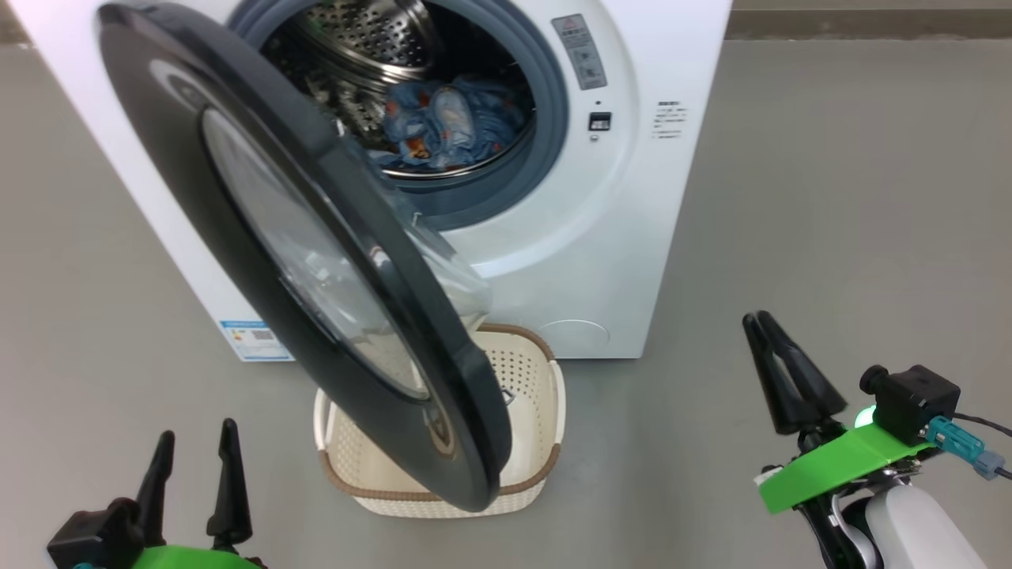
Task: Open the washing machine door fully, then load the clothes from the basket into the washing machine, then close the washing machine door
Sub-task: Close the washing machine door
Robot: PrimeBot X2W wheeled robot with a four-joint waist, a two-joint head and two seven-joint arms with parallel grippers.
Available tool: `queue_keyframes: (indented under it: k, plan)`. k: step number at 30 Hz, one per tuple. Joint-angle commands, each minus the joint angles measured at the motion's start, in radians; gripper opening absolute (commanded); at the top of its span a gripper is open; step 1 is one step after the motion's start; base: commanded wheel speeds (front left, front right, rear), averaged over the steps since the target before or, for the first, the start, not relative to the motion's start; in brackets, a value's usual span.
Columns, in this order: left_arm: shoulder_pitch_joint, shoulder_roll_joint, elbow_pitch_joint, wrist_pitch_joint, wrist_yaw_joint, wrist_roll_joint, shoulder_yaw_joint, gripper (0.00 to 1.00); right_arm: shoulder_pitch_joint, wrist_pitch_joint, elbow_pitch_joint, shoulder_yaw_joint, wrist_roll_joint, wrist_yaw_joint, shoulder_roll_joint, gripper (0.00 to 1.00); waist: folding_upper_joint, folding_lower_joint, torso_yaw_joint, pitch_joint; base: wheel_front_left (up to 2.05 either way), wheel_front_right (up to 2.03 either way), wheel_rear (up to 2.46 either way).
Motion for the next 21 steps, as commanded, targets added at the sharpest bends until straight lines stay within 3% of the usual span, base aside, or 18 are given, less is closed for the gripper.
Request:
queue_keyframes:
  k: [1, 10, 14, 18, 21]
  plan:
    - [-0.015, 0.011, -0.017, -0.013, -0.006, 0.007, 0.037, 1.0, -0.001, -0.005, -0.035, 0.023, 0.006, 0.002, 0.001, 0.0, 0.0, 0.0, 0.013, 0.0, 0.0, 0.0, 0.0]
    - [-0.019, -0.013, 0.007, -0.013, -0.019, 0.003, 0.025, 1.0, -0.05, -0.005, -0.331, 0.132, 0.048, 0.002, 0.042, 0.0, 0.0, 0.0, 0.071, -0.004, 0.0, 0.0, 0.0]
    - [-0.024, -0.019, 0.019, -0.013, -0.023, 0.0, 0.019, 1.0, -0.066, -0.005, -0.462, 0.235, 0.063, 0.002, 0.043, 0.0, 0.0, 0.0, 0.098, -0.009, 0.0, 0.0, 0.0]
    - [-0.025, -0.022, 0.028, -0.014, -0.025, -0.001, 0.019, 1.0, -0.098, -0.005, -0.487, 0.435, 0.091, 0.002, -0.024, 0.0, 0.0, 0.0, 0.123, -0.013, 0.0, 0.0, 0.0]
    - [-0.027, -0.025, 0.033, -0.014, -0.027, -0.002, 0.018, 1.0, -0.125, -0.005, -0.433, 0.525, 0.09, 0.002, -0.067, 0.0, 0.0, 0.0, 0.143, -0.018, 0.0, 0.0, 0.0]
